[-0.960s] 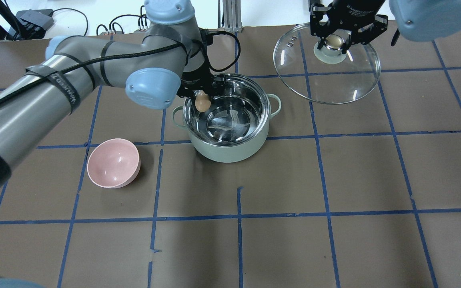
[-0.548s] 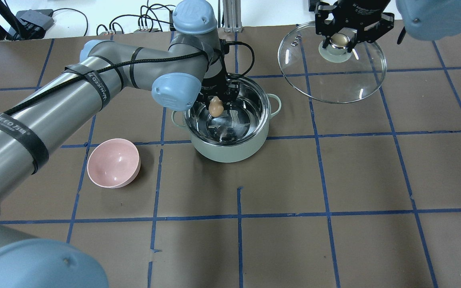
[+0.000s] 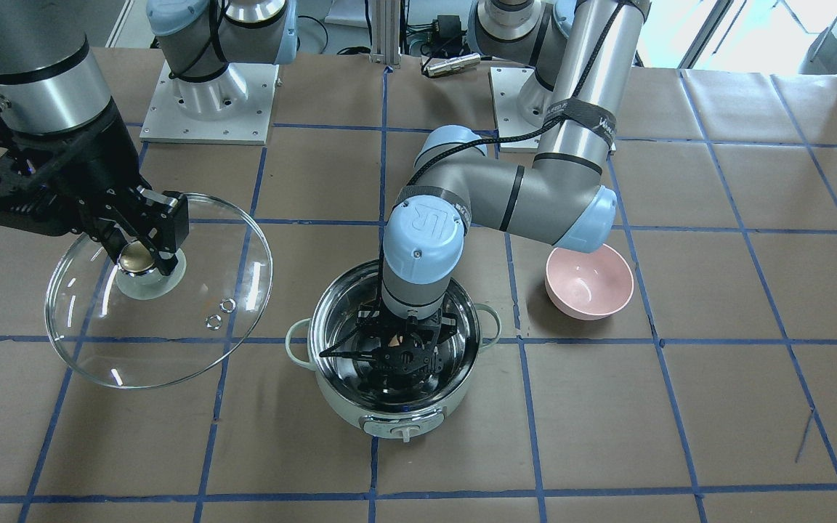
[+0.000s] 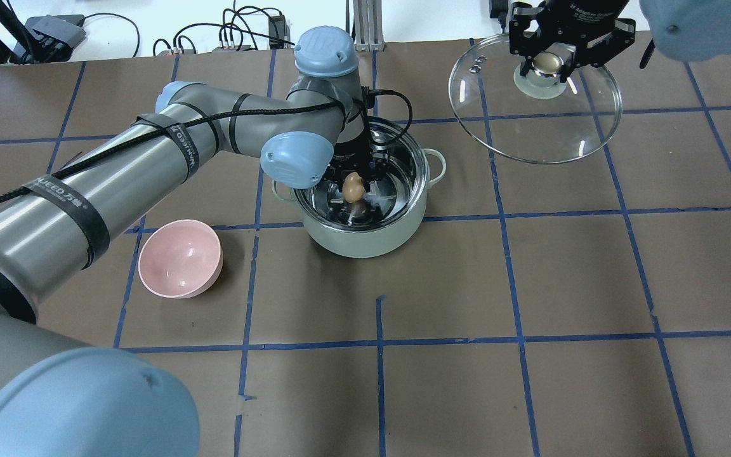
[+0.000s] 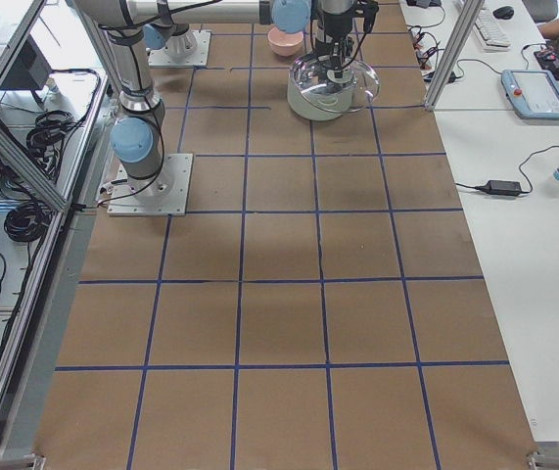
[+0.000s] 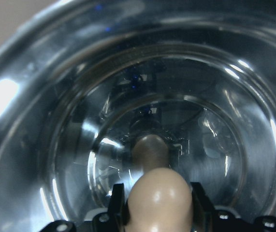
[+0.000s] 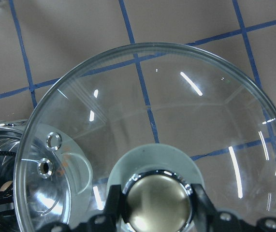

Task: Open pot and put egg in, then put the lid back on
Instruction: 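Lower the egg into the pot and open the left gripper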

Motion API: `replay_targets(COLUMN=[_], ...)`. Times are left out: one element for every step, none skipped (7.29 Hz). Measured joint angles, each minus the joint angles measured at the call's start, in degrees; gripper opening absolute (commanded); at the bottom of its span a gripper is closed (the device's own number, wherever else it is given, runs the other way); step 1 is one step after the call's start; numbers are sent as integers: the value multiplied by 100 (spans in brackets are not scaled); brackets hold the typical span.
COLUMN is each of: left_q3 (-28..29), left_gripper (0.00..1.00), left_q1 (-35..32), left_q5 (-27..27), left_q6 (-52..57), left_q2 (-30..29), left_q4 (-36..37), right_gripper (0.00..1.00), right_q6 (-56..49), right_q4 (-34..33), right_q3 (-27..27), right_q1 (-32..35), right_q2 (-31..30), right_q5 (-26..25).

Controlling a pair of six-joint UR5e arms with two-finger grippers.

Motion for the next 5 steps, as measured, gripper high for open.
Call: replay_targets(left_q3=[-4,-7,-11,-14,-16], left_gripper=[66,87,94,95,100], left_q1=[-2,-2,-2,-2,-2], left_q5=[-12,-6,10,12,8], left_q6=[18,34,33,28,20], left_q2=[-5,-7,-9,-3,22], left_q4=[9,12,13,14,12], right_gripper=[55,55,55,55,55], right_q6=[-4,-8,-10,-10,-11], right_q4=[6,6,5,4,4], right_q3=[-1,-5,-7,-8,-8], right_q1=[-2,-4,-4,-4,-5], right_q2=[-2,-2,-3,-3,-3], right_q5=[-1,-3,-2,2,4])
